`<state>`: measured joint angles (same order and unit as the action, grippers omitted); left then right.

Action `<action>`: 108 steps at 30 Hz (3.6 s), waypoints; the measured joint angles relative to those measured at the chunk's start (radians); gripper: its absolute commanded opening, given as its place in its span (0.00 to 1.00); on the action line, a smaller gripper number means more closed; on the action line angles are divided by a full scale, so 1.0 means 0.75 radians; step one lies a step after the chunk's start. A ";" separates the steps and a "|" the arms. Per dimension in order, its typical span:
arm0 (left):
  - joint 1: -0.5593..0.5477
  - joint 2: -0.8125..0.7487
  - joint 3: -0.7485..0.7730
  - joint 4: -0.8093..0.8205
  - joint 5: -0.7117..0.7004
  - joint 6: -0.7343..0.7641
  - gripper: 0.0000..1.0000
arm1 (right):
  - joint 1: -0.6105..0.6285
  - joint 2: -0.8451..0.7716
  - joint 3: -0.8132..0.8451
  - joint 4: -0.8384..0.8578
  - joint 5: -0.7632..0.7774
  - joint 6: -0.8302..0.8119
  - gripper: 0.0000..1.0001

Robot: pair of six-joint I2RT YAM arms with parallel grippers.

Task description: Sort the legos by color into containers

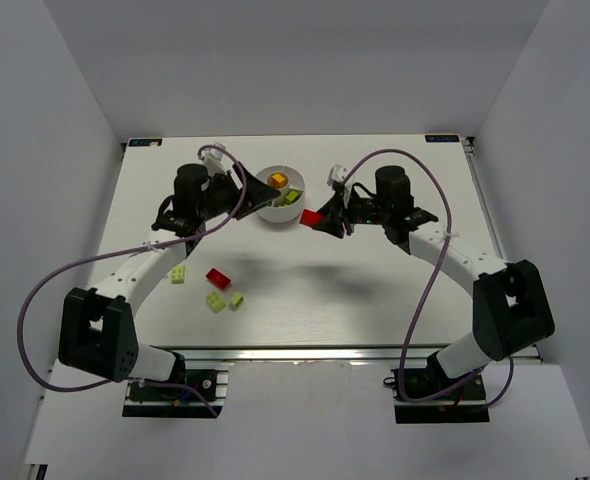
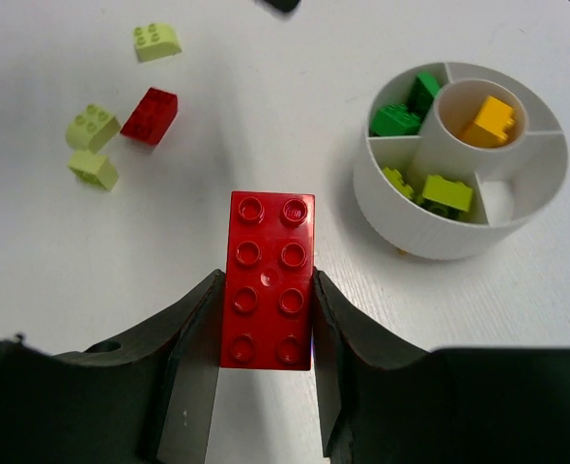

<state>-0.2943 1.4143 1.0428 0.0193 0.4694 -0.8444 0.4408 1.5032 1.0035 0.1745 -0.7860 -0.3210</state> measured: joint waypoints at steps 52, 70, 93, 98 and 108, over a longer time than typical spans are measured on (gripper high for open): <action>-0.086 -0.061 -0.277 0.307 0.271 -0.235 0.00 | 0.193 0.014 0.043 0.079 0.101 0.048 0.89; 0.073 0.456 0.581 -0.435 -0.396 0.508 0.00 | 0.128 -0.071 -0.063 -0.073 0.120 -0.102 0.00; 0.073 0.732 0.705 -0.370 -0.359 0.617 0.05 | 0.128 -0.075 -0.071 -0.084 0.085 -0.104 0.00; 0.068 0.747 0.721 -0.369 -0.344 0.615 0.09 | 0.128 -0.075 -0.076 -0.084 0.083 -0.103 0.00; 0.058 0.749 0.765 -0.375 -0.338 0.614 0.48 | 0.128 -0.075 -0.085 -0.084 0.076 -0.100 0.02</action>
<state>-0.2508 1.9759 1.6169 -0.2623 0.2161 -0.3840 0.5369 1.4467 0.9394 0.1112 -0.7288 -0.3962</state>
